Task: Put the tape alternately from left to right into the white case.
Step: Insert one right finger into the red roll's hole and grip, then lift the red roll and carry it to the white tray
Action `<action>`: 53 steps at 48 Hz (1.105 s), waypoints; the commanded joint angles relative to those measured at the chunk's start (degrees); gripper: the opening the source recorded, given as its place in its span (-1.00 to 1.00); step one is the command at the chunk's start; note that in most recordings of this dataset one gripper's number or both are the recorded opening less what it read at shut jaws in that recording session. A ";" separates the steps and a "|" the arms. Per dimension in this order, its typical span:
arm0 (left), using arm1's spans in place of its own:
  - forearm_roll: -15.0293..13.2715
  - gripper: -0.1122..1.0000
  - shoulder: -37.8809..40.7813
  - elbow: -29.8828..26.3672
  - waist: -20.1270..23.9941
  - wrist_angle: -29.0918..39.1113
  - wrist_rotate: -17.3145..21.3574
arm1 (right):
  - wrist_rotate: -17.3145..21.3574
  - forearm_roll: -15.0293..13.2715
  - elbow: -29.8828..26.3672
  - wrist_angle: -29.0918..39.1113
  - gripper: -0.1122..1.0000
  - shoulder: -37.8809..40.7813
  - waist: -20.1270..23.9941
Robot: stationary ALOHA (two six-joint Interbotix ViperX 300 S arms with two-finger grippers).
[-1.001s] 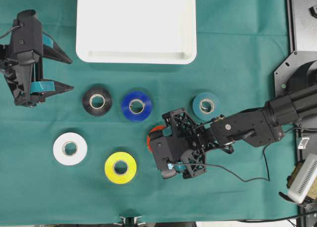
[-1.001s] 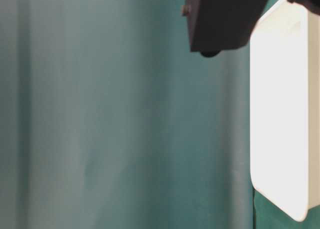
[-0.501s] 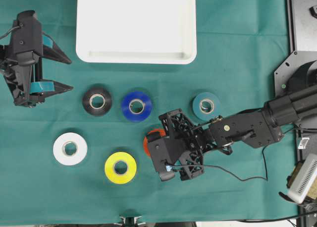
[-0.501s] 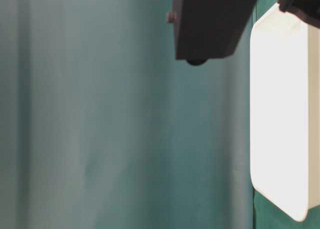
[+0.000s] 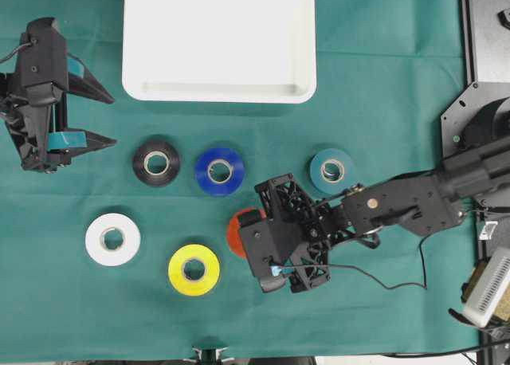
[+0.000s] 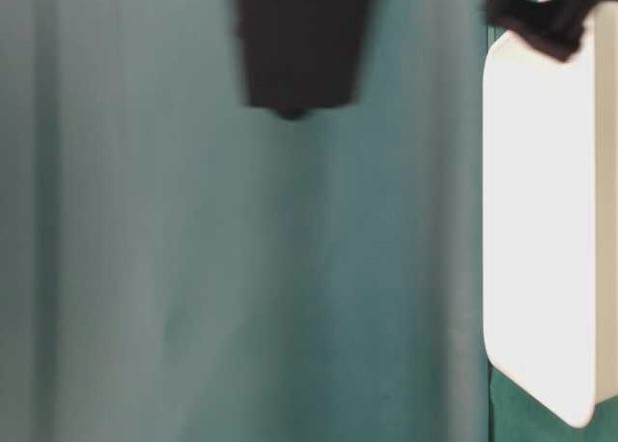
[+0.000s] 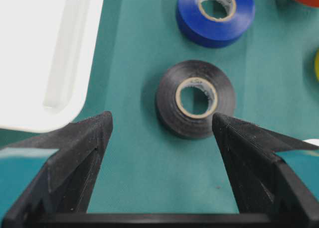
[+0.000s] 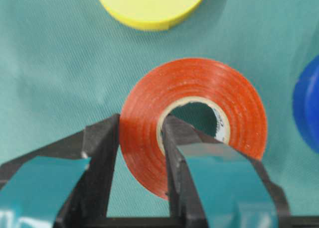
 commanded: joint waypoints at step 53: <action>0.00 0.74 -0.70 0.35 0.09 -0.26 0.26 | -0.26 -3.96 -1.14 -2.72 -0.78 -9.67 -2.99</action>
